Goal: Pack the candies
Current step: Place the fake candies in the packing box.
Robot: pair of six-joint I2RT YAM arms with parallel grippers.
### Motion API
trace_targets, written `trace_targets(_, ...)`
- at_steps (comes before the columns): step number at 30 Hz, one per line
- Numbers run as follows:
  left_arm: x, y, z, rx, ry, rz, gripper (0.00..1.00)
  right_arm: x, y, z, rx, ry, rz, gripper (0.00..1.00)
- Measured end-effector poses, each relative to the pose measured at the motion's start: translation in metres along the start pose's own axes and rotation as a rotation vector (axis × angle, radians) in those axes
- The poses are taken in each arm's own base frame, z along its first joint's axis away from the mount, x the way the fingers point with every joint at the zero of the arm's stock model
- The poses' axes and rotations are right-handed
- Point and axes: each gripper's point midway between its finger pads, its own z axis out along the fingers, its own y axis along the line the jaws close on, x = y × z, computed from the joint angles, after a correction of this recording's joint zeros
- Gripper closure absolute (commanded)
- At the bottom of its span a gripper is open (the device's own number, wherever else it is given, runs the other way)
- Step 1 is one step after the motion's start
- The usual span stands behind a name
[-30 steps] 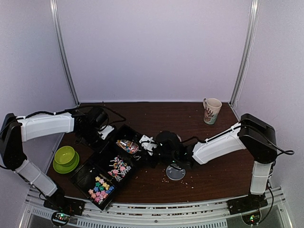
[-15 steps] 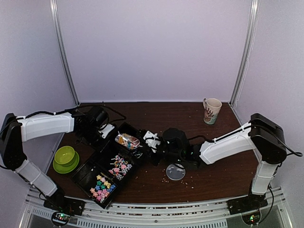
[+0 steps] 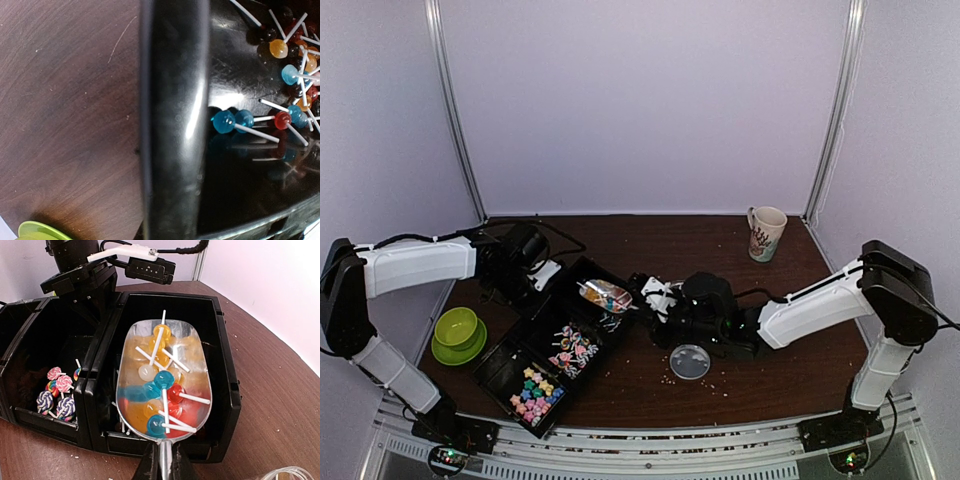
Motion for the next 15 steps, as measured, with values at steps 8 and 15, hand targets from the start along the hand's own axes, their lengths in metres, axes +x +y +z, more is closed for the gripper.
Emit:
trace_targets(8, 0.0, 0.002, 0.0, -0.005, 0.0, -0.005, 1.0, -0.011, -0.002, -0.019, 0.005, -0.065, -0.011, 1.0)
trace_targets(15, 0.0, 0.005, 0.0, -0.011, 0.0, -0.012, 1.0, -0.036, -0.011, -0.046, 0.045, -0.124, -0.035, 1.0)
